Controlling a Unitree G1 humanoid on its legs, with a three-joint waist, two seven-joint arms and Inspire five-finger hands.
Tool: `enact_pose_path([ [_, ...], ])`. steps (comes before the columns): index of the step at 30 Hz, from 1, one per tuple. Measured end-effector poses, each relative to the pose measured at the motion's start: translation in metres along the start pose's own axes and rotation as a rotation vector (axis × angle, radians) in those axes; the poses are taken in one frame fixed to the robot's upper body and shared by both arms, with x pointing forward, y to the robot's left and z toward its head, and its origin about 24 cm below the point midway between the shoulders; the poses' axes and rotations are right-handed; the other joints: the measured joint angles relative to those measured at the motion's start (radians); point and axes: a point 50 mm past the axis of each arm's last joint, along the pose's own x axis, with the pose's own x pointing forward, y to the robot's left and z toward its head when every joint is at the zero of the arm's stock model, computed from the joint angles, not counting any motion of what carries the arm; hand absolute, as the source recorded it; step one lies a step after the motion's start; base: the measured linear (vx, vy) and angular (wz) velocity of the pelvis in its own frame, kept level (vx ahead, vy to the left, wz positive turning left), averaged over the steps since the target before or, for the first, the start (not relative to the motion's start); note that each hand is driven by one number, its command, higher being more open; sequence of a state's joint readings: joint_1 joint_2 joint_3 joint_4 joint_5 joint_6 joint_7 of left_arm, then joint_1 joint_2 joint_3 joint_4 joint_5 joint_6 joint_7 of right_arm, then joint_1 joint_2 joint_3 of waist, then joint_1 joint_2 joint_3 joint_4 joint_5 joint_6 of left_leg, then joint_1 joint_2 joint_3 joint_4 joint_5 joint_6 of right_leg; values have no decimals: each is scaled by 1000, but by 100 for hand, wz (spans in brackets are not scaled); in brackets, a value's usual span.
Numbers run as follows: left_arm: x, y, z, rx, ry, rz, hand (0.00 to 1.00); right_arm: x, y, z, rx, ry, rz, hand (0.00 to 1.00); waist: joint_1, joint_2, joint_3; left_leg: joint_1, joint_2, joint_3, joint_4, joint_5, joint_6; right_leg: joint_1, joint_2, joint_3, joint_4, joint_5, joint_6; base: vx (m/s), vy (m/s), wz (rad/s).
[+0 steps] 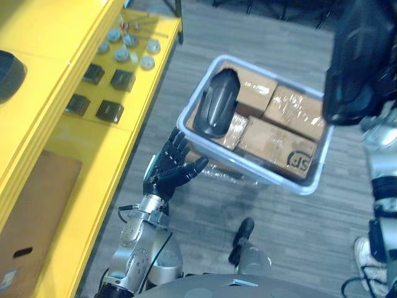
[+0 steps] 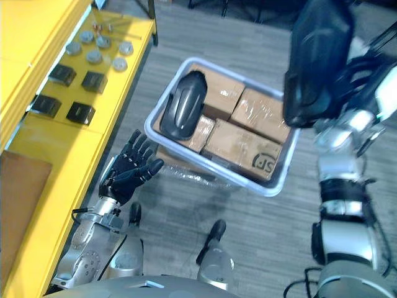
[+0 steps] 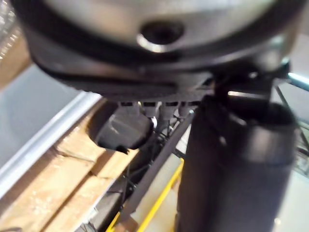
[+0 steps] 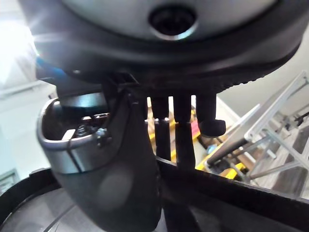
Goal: Walk over and take three plastic housings, then place them on the shelf
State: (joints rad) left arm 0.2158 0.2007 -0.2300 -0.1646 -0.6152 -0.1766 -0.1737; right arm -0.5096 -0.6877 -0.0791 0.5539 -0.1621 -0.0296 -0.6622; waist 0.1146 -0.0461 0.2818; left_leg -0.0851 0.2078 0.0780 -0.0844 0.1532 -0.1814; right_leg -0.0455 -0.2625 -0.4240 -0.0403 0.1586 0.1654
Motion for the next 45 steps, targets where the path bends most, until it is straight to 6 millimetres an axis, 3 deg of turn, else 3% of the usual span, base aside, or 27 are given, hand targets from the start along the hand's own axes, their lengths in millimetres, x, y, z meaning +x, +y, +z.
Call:
enact_pose_path([
  [5, 11, -20, 10, -61, -19, -131, 100, -30, 16, 0, 23, -61, 83, 0, -9, 2, -47, 8, -2, 2, 0, -5, -5, 15, 0, -6, -14, 2, 3, 11, -4, 0],
  [10, 37, -36, -12, -125, 127, -205, 100, -55, 41, 16, 121, -92, 162, 0, -24, -4, -86, 34, 3, 28, 0, -13, -7, 22, 4, 19, -20, 5, 3, 8, -12, -14],
  [17, 58, -36, -38, -97, 255, -45, 100, -103, 64, 51, 285, -199, 328, 0, -68, -50, -135, 61, 6, 80, 1, -29, -10, 14, 10, 64, -37, 19, 1, 7, -9, -20],
  [25, 70, -32, -41, -35, 221, 178, 100, -144, 90, 71, 389, -201, 515, 0, -69, -51, -162, 78, 6, 83, 1, -34, -12, 27, 10, 71, -37, 20, 1, 2, -1, -2],
  [31, 75, -32, -32, -74, 143, 187, 100, -170, 102, 79, 436, -181, 616, 0, -64, -53, -164, 89, 6, 86, 1, -38, -11, 35, 10, 74, -38, 20, 1, -7, -1, -2],
  [36, 81, -35, -24, -155, 86, 181, 100, -177, 104, 76, 447, -150, 635, 0, -70, -58, -170, 95, 6, 87, 1, -39, -12, 39, 10, 74, -38, 20, 1, 0, 0, 0],
  [37, 82, -37, -24, -187, 85, 173, 0, -178, 104, 75, 459, -135, 641, 0, -71, -60, -177, 95, 6, 88, 1, -39, -12, 38, 9, 74, -38, 20, 1, 0, 0, 0],
  [45, 84, -41, -25, -224, 91, 167, 0, -185, 107, 76, 525, -91, 664, 0, -89, -62, -205, 97, 6, 91, 1, -40, -12, 39, 9, 74, -39, 20, 1, 0, 0, 0],
])
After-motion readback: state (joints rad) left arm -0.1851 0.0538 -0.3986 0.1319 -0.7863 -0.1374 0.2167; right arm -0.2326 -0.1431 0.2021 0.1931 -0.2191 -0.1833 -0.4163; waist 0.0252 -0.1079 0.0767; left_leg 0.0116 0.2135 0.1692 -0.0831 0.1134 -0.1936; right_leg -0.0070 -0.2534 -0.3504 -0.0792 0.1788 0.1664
